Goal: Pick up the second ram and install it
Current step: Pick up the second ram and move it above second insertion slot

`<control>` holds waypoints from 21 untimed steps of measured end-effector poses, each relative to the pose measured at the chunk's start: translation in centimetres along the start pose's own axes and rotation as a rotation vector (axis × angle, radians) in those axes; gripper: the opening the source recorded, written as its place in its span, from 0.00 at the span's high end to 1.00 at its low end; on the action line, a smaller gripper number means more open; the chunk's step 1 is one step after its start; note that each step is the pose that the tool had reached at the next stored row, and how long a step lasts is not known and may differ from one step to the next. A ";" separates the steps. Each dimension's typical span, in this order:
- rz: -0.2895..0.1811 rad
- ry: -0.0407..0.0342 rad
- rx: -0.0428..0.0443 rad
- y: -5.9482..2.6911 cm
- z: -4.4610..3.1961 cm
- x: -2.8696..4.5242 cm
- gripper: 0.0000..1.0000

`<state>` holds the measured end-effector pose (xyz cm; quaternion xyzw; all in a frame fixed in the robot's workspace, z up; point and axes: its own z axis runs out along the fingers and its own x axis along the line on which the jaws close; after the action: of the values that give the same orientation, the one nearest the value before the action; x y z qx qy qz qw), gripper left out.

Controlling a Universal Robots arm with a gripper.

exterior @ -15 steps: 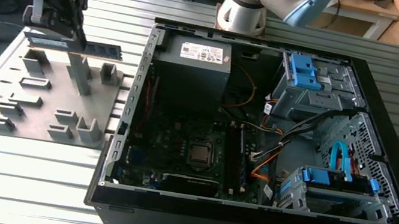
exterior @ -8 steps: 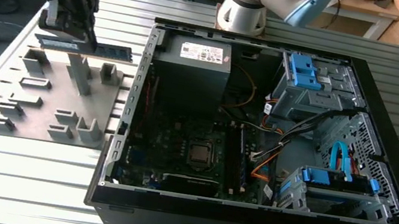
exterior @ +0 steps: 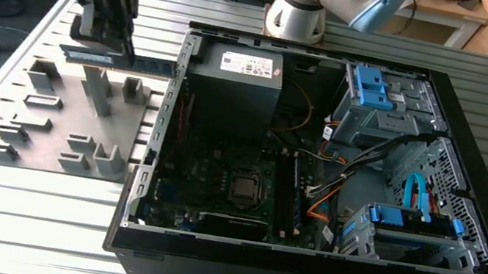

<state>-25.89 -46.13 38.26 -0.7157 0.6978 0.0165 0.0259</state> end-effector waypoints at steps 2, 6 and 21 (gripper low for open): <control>0.000 0.0000 0.0000 -0.46 0.01 0.01 0.86; 0.000 -0.0001 -0.0001 -1.35 0.02 0.04 0.86; 0.000 0.0000 -0.0003 -4.94 0.07 0.13 0.86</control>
<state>-20.95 -46.14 38.26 -0.7157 0.6978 0.0166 0.0258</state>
